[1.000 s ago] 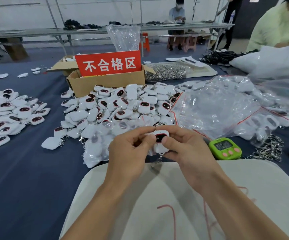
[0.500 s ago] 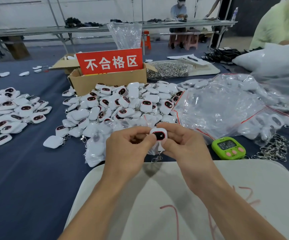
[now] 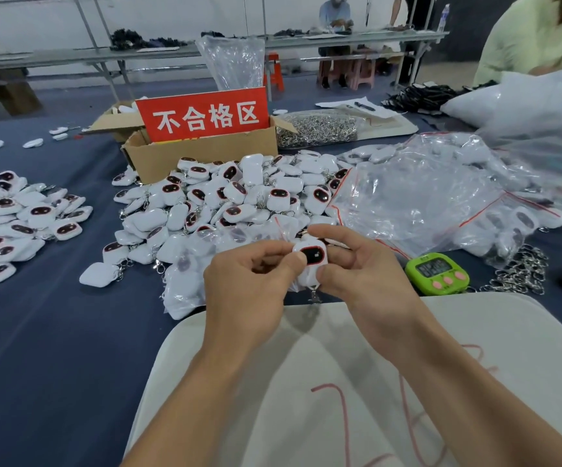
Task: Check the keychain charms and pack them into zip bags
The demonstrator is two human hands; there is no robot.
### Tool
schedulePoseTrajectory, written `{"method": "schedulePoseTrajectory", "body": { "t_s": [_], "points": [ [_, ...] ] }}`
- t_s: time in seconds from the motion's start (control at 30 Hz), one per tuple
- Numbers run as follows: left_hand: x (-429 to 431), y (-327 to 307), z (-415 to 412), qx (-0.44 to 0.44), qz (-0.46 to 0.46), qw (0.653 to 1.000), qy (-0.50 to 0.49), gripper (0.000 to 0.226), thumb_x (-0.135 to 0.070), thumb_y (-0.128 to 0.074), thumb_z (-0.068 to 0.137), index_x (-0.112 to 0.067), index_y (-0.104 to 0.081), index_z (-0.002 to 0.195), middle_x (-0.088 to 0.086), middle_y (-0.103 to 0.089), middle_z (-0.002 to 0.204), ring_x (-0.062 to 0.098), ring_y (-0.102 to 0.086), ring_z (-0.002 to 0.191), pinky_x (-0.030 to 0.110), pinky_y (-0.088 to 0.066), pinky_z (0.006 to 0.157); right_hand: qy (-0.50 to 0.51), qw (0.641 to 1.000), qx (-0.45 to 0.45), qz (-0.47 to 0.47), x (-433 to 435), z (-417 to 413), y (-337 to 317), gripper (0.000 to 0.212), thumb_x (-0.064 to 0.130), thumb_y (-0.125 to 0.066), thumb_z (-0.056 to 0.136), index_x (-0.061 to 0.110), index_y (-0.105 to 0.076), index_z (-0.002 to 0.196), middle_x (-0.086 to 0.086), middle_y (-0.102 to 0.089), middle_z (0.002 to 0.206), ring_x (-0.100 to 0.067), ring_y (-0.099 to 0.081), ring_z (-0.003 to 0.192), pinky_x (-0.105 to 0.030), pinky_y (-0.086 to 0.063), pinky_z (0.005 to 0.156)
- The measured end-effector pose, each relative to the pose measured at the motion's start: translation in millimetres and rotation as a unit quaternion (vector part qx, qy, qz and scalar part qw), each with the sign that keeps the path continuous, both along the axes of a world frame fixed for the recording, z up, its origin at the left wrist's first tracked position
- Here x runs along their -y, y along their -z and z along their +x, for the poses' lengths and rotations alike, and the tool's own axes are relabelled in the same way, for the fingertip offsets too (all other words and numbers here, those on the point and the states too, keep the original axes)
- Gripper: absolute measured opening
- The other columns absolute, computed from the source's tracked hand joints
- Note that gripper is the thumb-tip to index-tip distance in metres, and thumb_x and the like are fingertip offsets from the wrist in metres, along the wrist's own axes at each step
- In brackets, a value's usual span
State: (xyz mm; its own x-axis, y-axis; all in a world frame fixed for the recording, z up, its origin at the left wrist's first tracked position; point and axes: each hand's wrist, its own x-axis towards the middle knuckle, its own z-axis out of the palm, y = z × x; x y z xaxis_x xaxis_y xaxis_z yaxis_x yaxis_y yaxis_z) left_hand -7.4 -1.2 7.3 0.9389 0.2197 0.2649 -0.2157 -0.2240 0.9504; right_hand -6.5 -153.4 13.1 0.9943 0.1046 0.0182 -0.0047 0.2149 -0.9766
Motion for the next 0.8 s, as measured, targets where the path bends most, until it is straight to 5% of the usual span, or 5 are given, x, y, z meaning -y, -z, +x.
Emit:
{"method": "schedulePoseTrajectory", "body": {
  "t_s": [0.17,0.33,0.53,0.63,0.8],
  "points": [
    [2.2,-4.2,-0.7,-0.053,-0.102,0.993,-0.004,0.023,-0.005,-0.083,0.081,-0.026,-0.081,0.071,0.002,-0.073,0.061,0.013,-0.065,0.048,0.019,-0.049,0.048,0.005,0.997,0.03,-0.071,-3.5,-2.9,1.8,0.025,-0.011,-0.059,0.089,0.008,-0.07,0.101,-0.015,-0.078,0.085,-0.035,-0.074,0.077,-0.044,-0.062,0.08],
    [2.8,-6.9,-2.7,-0.046,-0.091,0.994,0.039,0.017,-0.014,-0.08,0.083,-0.028,-0.081,0.072,0.003,-0.071,0.06,0.015,-0.068,0.052,0.02,-0.049,0.048,0.052,0.991,0.022,-0.122,-2.2,-0.4,1.3,0.027,-0.009,-0.059,0.085,0.015,-0.071,0.089,-0.009,-0.072,0.065,-0.018,-0.058,0.049,-0.024,-0.042,0.047],
    [5.5,-2.0,-2.7,-0.014,0.065,0.998,0.013,0.022,-0.027,-0.079,0.077,-0.043,-0.08,0.092,-0.019,-0.077,0.08,0.004,-0.073,0.073,0.031,-0.061,0.074,0.093,0.96,0.113,-0.24,2.6,0.1,1.8,0.025,0.003,-0.064,0.088,0.026,-0.073,0.085,-0.006,-0.07,0.063,-0.029,-0.055,0.054,-0.036,-0.047,0.052],
    [7.3,-3.9,-6.1,0.011,0.195,0.98,-0.032,0.029,-0.043,-0.072,0.073,-0.056,-0.069,0.099,-0.035,-0.068,0.082,0.0,-0.066,0.075,0.024,-0.055,0.073,0.122,0.939,0.167,-0.273,2.6,-2.0,-1.1,0.032,-0.001,-0.068,0.083,0.031,-0.074,0.081,0.01,-0.073,0.071,-0.012,-0.065,0.06,-0.024,-0.053,0.06],
    [6.8,1.4,-9.2,0.114,0.291,0.941,-0.128,0.019,-0.04,-0.084,0.079,-0.044,-0.071,0.092,-0.014,-0.07,0.075,0.011,-0.058,0.069,0.032,-0.047,0.061,0.17,0.936,0.186,-0.247,2.5,-1.7,-1.2,0.032,-0.005,-0.074,0.079,0.027,-0.076,0.079,0.01,-0.074,0.075,-0.01,-0.068,0.068,-0.018,-0.055,0.065]
  ]
}}
